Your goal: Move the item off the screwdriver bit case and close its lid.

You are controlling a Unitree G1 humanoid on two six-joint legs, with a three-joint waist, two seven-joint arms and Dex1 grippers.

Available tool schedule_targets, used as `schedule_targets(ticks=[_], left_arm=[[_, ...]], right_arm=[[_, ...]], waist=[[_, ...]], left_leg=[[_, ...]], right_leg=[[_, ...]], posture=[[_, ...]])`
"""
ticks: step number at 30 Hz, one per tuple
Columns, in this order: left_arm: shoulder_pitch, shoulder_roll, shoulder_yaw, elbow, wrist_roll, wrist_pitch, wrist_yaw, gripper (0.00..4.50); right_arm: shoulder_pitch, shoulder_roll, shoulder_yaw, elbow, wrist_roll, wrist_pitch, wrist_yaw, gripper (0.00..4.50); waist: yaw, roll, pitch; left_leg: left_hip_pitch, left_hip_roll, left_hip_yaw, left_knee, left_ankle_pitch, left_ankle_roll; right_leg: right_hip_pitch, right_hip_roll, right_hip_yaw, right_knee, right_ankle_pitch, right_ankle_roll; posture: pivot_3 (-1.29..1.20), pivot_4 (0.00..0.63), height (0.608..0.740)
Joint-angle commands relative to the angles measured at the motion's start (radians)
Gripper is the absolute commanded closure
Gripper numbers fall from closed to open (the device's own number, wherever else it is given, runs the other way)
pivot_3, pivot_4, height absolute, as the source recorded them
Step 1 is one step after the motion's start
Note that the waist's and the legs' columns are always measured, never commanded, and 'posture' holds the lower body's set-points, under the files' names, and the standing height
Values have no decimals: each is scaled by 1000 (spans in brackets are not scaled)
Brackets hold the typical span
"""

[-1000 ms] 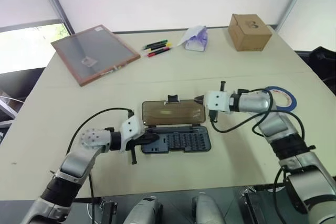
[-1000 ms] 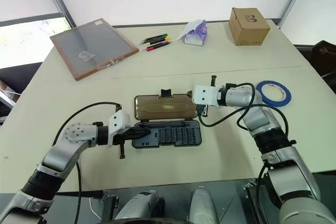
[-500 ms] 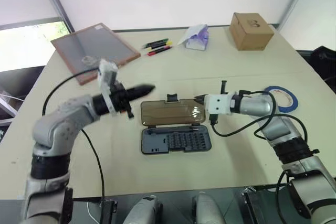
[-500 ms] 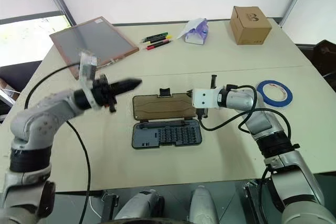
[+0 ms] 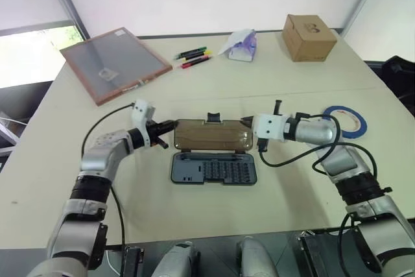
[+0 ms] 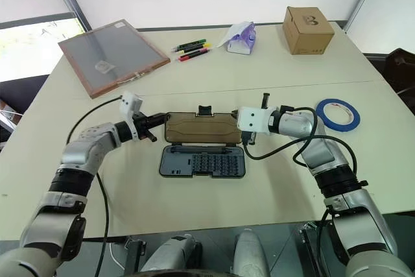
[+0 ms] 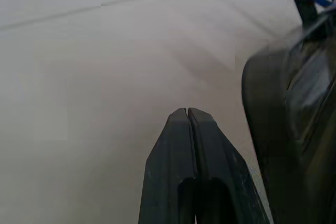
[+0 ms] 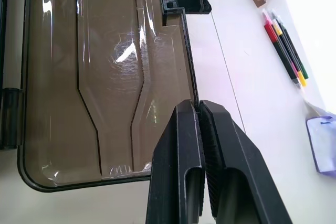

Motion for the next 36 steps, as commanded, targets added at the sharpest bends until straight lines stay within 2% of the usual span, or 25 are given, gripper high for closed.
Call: schedule_targets(ticks=[1,5,8,15,17,20,22,24,28,32,36], left_arm=[[-51,-4,-9,64,36,-63,-68,4500],[-77,-31,1,103,29,-67,-129,4500],[-88,-41,9,115,34,-68,-143,4500],[-105,-58,33,97,0,-24,-188,4500],[-104,-45,37,71,-13,7,-217,4500],[-94,-8,32,-22,-51,95,-297,4500],[-72,26,-1,-139,-76,162,-367,4500],[-47,55,-39,-252,-92,206,-420,4500],[6,131,-126,-479,-119,287,-513,4500],[90,222,-255,-591,-7,155,-580,4500],[27,147,-159,-513,-52,188,-453,4500]], right_arm=[[-12,11,-18,-33,16,-9,-16,4493],[-11,10,-16,-39,20,-15,-10,4493],[-12,8,-16,-43,26,-20,-3,3595],[0,-49,-46,-166,15,31,26,73],[20,-105,-97,-281,89,184,100,73],[94,-254,-267,-526,339,617,254,73],[126,-316,-406,-638,516,870,287,73],[129,-325,-499,-690,631,1008,271,73],[147,-338,-561,-742,718,1112,234,73],[178,-335,-514,-801,762,1161,191,73],[235,-287,-390,-891,784,1176,137,73]], waist=[[0,0,0],[-1,0,0],[0,0,0],[3,0,0],[6,0,0],[10,0,1],[6,0,1],[1,0,1],[6,0,1],[7,1,2],[30,-1,3]], left_leg=[[0,0,0,0,0,0],[0,0,0,0,0,0],[0,0,0,0,0,0],[-1,-1,0,1,0,0],[-2,-1,0,1,0,0],[-5,-1,-2,1,0,0],[-14,-1,-5,5,0,0],[-16,-1,-5,7,0,1],[-16,0,-5,8,0,1],[-16,-1,-4,9,-1,1],[-16,-1,-4,11,-1,1]], right_leg=[[0,0,0,0,0,0],[0,0,0,0,0,0],[0,0,0,1,0,0],[-1,0,0,1,0,0],[-1,0,0,1,0,0],[-3,-1,0,1,0,0],[-8,-1,-1,1,0,0],[-9,-1,-1,1,0,0],[-7,-2,-1,0,0,0],[-7,-2,-1,0,0,0],[-6,-2,-1,0,0,0]], posture=[[0,150,740],[0,150,740],[0,150,740],[0,150,740],[0,150,740],[0,150,740],[0,150,740],[0,150,740],[0,150,740],[0,150,740],[0,150,740]])
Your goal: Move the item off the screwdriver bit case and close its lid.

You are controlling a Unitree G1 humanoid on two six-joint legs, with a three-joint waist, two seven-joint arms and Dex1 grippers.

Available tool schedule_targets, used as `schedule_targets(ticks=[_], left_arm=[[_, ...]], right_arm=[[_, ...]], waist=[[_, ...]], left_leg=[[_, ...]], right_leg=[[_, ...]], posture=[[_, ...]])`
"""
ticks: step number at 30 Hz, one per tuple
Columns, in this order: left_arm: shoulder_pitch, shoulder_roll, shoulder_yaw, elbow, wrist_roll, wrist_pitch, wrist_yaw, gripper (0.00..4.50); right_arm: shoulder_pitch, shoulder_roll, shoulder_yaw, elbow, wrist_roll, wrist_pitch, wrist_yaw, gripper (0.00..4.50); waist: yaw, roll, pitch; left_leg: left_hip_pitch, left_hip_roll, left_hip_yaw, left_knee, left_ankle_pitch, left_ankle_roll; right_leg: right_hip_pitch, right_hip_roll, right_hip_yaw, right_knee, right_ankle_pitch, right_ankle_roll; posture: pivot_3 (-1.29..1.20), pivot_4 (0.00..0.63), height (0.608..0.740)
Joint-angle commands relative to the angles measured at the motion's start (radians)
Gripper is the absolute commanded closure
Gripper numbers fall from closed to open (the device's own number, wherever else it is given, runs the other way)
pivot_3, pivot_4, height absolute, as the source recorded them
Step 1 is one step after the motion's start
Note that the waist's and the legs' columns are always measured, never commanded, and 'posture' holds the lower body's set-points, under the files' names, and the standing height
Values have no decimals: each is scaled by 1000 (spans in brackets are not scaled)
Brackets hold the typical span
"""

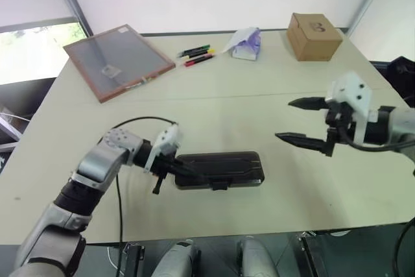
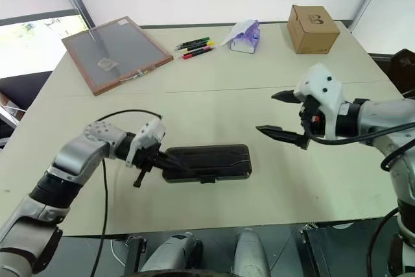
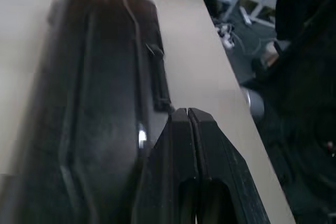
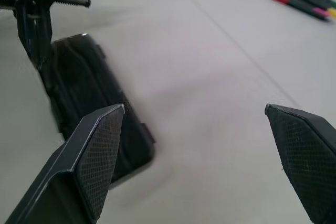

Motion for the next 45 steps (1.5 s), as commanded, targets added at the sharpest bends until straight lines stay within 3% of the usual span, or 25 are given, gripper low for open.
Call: schedule_targets(ticks=[1,6,9,15,21,26,33,38,45], left_arm=[[-96,-53,128,42,-61,40,113,4500],[-212,-113,210,119,-76,53,229,4500],[-266,-136,162,237,14,-49,243,4500],[-405,-213,17,667,219,-372,152,4500],[-568,-317,-21,999,322,-549,73,4500],[-624,-375,-46,1124,398,-625,14,4500],[-570,-390,-118,1105,473,-650,-184,4500],[-510,-401,-132,1064,495,-660,-192,4500],[-499,-422,-86,1060,495,-694,-92,4500]], right_arm=[[39,56,116,-110,31,8,-61,73],[95,122,337,-157,-30,-27,-137,73],[92,149,449,-121,-86,-80,-150,1461],[77,184,582,-72,-174,-129,-171,4467],[98,175,628,-85,-215,-129,-186,4467],[107,208,658,-50,-278,-138,-245,4467],[95,251,683,0,-382,-131,-336,4467],[85,317,655,22,-397,-60,-404,4467],[77,333,648,6,-376,-19,-387,4467]], waist=[[11,-2,2],[8,-5,3],[7,-5,3],[10,-6,3],[7,-9,5],[4,-9,5],[1,-9,5],[-8,-11,4],[-15,-12,2]], left_leg=[[0,0,0,1,0,0],[-1,-1,-1,3,0,1],[0,-1,0,3,0,1],[0,-2,0,3,0,1],[-1,-2,0,3,0,1],[-1,-2,0,3,0,1],[-1,-2,0,3,0,1],[-1,-1,0,3,0,1],[1,-1,-1,3,0,1]], right_leg=[[0,0,0,0,0,0],[1,0,0,0,0,0],[1,0,-1,1,0,0],[1,0,-1,0,0,0],[0,0,-2,0,0,0],[0,0,-2,2,0,0],[-1,1,-2,2,0,0],[-1,1,-2,3,0,0],[1,1,-2,3,0,0]], posture=[[0,150,740],[0,150,740],[0,150,740],[0,150,740],[0,150,740],[0,150,740],[0,150,740],[0,150,740],[0,150,740]])
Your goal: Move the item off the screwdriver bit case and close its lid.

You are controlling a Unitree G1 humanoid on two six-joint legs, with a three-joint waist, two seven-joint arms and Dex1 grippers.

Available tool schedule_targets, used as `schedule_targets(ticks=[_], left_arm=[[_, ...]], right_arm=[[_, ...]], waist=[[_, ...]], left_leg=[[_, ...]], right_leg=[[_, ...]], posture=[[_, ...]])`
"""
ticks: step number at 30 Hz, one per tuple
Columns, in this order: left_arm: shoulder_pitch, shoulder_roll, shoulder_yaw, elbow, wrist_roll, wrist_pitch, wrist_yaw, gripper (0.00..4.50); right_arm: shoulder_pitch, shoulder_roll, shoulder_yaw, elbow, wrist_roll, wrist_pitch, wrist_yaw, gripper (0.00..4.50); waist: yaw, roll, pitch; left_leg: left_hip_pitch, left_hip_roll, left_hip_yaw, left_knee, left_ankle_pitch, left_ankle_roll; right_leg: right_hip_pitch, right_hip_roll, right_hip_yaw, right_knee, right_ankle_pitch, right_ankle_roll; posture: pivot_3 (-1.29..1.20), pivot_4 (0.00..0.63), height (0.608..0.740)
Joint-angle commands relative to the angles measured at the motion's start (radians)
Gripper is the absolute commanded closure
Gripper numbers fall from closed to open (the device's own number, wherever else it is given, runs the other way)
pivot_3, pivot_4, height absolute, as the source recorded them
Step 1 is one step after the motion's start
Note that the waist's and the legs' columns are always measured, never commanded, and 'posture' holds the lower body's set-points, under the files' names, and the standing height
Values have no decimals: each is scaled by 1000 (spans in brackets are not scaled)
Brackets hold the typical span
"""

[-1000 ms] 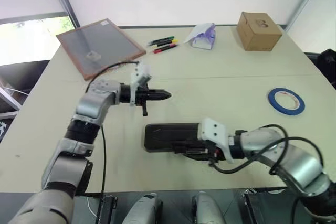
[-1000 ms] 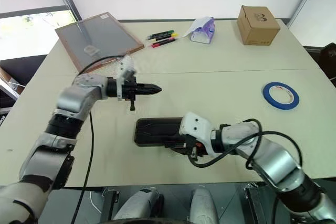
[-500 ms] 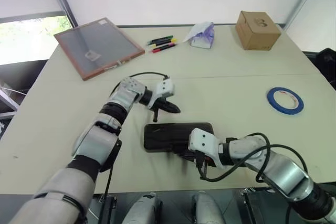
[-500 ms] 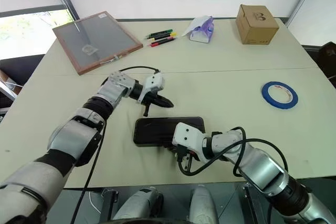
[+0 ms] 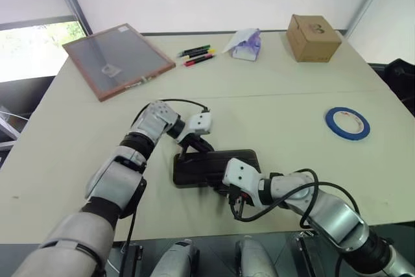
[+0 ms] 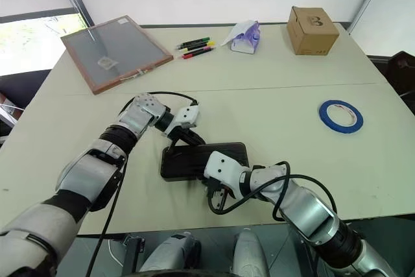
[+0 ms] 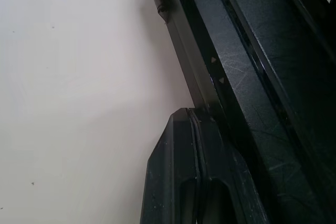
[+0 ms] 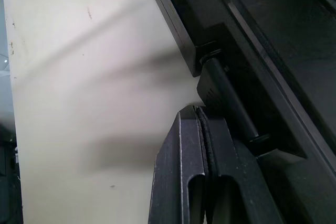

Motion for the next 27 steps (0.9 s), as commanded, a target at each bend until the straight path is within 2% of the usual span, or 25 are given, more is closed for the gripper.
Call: schedule_targets(ticks=[1,5,11,14,17,19,24,27], left_arm=[[27,-64,-11,16,17,-53,38,4500],[-27,-59,64,76,0,-83,179,4500],[-88,7,241,79,-128,24,218,4500],[-81,51,340,28,-209,117,253,4500],[-15,98,431,-125,-296,257,304,4500],[54,118,469,-269,-345,352,346,4500],[314,186,511,-742,-434,613,468,4500],[465,210,536,-967,-455,704,566,4500]], right_arm=[[-23,11,-63,16,-24,26,-55,4467],[68,-4,-175,-115,98,100,-7,4467],[255,42,-577,-324,423,229,51,4467],[259,76,-780,-327,615,237,44,4467],[162,103,-898,-225,698,223,-52,4467],[121,107,-927,-169,719,210,-94,4467],[108,53,-854,-78,644,143,-110,4467],[95,40,-823,-13,602,91,-117,4467]], waist=[[3,0,0],[28,0,0],[19,0,1],[18,0,1],[15,0,1],[13,0,1],[11,1,1],[14,1,1]], left_leg=[[0,0,0,0,0,0],[0,-1,0,2,0,0],[-2,-1,-1,1,0,0],[-2,-1,0,1,0,0],[-1,-1,0,1,0,0],[-1,-1,0,1,0,0],[-1,-1,-1,-1,0,0],[-1,-1,-1,0,0,0]], right_leg=[[1,0,0,0,0,0],[2,-1,0,0,0,0],[-1,-1,0,0,0,0],[-1,-1,0,0,0,0],[-1,-1,1,1,0,0],[-1,-1,1,1,0,0],[-2,-1,2,5,0,0],[-1,-1,2,3,0,0]], posture=[[0,150,740],[0,150,740],[0,150,740],[0,150,740],[0,150,740],[0,150,740],[0,150,740],[0,150,740]])
